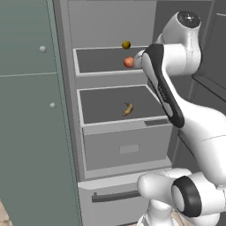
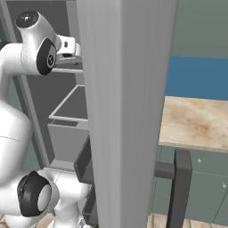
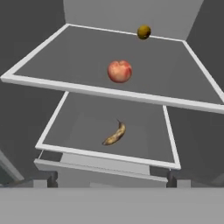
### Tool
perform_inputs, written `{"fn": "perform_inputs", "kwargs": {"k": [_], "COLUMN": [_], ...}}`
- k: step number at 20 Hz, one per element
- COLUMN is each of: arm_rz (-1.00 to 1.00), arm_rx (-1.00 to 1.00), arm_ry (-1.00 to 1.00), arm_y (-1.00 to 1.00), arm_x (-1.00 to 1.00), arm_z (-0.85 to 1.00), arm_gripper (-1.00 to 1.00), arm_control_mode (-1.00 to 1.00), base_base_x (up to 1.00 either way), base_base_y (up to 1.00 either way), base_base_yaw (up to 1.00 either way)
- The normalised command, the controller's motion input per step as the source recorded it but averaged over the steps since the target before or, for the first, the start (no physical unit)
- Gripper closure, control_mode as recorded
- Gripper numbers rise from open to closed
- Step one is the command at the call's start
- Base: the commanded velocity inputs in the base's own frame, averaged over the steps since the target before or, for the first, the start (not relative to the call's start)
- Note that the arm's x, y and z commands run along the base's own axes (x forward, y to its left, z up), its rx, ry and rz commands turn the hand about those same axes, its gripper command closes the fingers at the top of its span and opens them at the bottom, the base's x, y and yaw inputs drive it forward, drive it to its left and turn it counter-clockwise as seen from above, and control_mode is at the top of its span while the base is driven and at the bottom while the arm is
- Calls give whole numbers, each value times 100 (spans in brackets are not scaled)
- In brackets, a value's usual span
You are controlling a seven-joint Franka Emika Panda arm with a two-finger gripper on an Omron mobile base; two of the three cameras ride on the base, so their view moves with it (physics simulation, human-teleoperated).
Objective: Pick up the banana and peach from the fridge and place one fruit on each plate on the dining counter.
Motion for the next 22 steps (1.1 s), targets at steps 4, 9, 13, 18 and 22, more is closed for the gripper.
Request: {"fn": "perform_inputs", "kwargs": {"k": [4, 9, 13, 18, 22], "arm_rz": [0, -3, -8, -9, -6], "arm_rx": [-6, 0, 0, 0, 0], "arm_ry": [0, 0, 0, 0, 4], "arm_y": [3, 0, 0, 0, 0], "arm_x": [25, 46, 65, 81, 78], "arm_z": [-18, -20, -7, -10, -11], "arm_gripper": [-100, -100, -100, -100, -100], "arm_control_mode": [-100, -100, -100, -100, -100], "base_base_x": [0, 0, 0, 0, 0], "base_base_y": [0, 0, 0, 0, 0], "base_base_yaw": [0, 0, 0, 0, 0]}}
